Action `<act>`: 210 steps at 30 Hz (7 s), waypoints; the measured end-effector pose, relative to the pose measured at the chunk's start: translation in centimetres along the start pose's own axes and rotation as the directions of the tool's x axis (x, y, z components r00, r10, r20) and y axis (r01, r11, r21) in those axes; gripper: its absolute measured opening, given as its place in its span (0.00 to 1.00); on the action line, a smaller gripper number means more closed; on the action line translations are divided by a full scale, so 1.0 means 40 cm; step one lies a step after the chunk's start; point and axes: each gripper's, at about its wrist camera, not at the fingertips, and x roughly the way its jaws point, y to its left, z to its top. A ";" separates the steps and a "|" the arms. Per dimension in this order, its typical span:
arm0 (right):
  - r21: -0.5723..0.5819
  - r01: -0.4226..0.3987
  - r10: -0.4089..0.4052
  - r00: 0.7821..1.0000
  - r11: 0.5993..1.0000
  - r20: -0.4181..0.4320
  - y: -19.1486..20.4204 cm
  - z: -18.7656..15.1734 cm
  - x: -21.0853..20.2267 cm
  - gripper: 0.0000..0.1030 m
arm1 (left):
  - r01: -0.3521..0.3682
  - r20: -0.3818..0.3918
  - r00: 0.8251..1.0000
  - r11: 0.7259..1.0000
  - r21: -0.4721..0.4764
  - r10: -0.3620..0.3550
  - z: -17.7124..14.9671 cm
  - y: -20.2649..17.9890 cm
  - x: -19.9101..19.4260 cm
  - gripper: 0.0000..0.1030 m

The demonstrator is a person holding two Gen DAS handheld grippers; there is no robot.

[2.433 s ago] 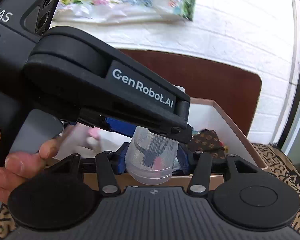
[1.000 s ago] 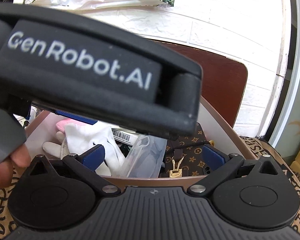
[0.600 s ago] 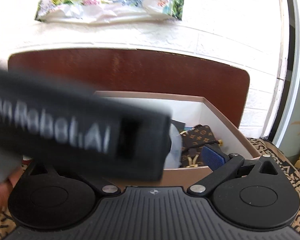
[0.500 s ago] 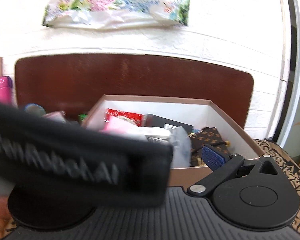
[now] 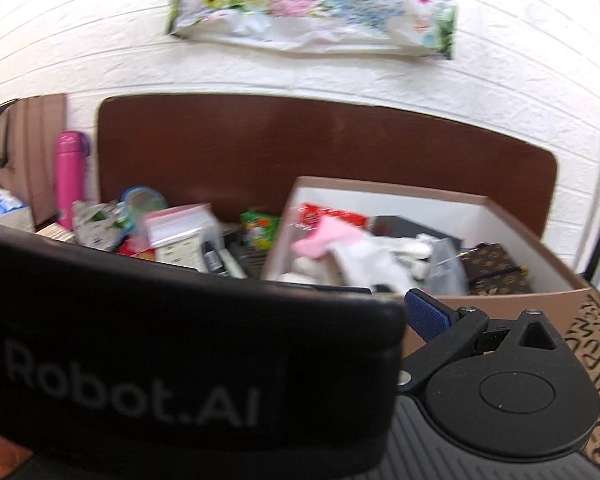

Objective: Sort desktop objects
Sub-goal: 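Withdraw the left gripper from the box toward the yellow medicine box, then close the left gripper on the yellow medicine box and lift it, then carry the yellow medicine box with the left gripper toward the cardboard box, then lower the medicine box into the cardboard box and open the left gripper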

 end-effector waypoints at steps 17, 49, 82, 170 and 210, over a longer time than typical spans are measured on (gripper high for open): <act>-0.031 -0.218 0.216 0.975 0.975 -0.054 0.294 -0.022 0.029 1.00 | -0.202 0.054 0.976 0.971 -0.130 0.210 -0.085 0.241 -0.213 1.00; -0.187 -0.565 0.528 0.822 0.804 -0.213 0.718 0.054 0.365 0.88 | -0.517 -0.075 0.854 0.824 -0.230 0.515 0.031 0.851 -0.255 0.98; -0.163 -0.671 0.605 0.730 0.724 -0.318 0.719 0.046 0.398 0.48 | -0.506 -0.228 0.854 0.849 -0.155 0.467 0.021 0.858 -0.204 0.67; 0.080 -0.306 0.317 0.913 0.949 -0.257 -0.020 -0.195 -0.183 0.80 | 0.021 -0.444 0.896 1.000 0.015 -0.013 -0.188 0.045 0.015 0.79; -0.364 -0.073 0.081 0.997 0.929 0.007 -0.343 0.208 0.012 0.76 | 0.117 -0.064 0.992 0.988 0.102 -0.111 0.328 -0.188 0.335 0.66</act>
